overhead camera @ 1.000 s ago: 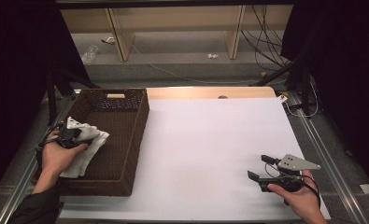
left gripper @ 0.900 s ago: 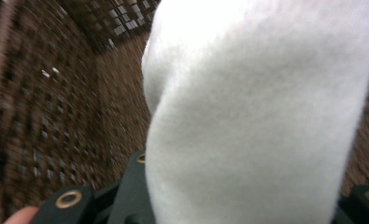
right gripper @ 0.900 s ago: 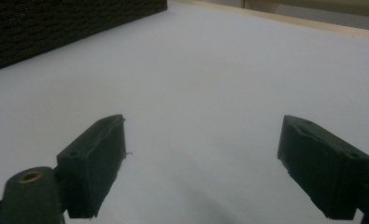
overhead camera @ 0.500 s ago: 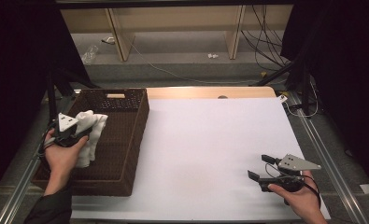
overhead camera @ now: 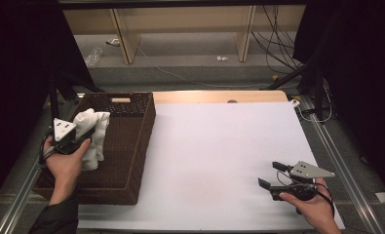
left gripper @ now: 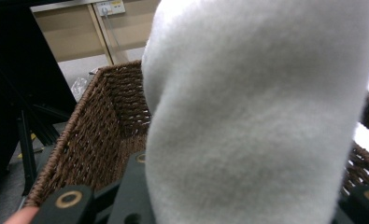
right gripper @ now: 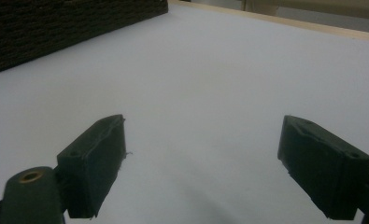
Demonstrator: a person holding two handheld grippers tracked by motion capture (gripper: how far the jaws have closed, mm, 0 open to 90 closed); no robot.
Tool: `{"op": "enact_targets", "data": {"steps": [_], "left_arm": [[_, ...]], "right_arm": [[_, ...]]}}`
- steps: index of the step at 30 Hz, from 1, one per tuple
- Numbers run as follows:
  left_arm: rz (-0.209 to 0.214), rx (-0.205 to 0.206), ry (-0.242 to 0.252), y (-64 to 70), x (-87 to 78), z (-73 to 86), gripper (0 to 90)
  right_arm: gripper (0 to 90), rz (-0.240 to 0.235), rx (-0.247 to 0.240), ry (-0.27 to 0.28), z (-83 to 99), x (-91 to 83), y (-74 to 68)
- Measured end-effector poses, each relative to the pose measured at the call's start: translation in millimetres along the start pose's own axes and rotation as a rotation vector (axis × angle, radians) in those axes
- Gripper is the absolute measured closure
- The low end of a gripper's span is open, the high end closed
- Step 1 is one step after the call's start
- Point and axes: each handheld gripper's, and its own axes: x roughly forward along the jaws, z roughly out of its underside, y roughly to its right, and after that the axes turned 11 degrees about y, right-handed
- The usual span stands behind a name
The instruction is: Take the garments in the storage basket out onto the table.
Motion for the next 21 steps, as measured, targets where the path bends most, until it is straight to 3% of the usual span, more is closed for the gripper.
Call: {"op": "enact_targets", "data": {"steps": [5,13,21], "left_arm": [[0.005,-0.018,0.029,0.0,-2.2,-4.0,69.1],[0.013,-0.013,0.046,3.9,-1.4,-7.9,69.1],[0.042,-0.038,0.075,10.2,0.6,-12.8,69.1]], "right_arm": [[16.1,-0.002,0.005,0.01,-0.2,-0.1,-0.2],[16.1,0.001,0.005,0.005,-0.2,-0.5,0.1],[16.0,0.0,0.005,0.013,-0.4,-0.5,-0.1]]}}
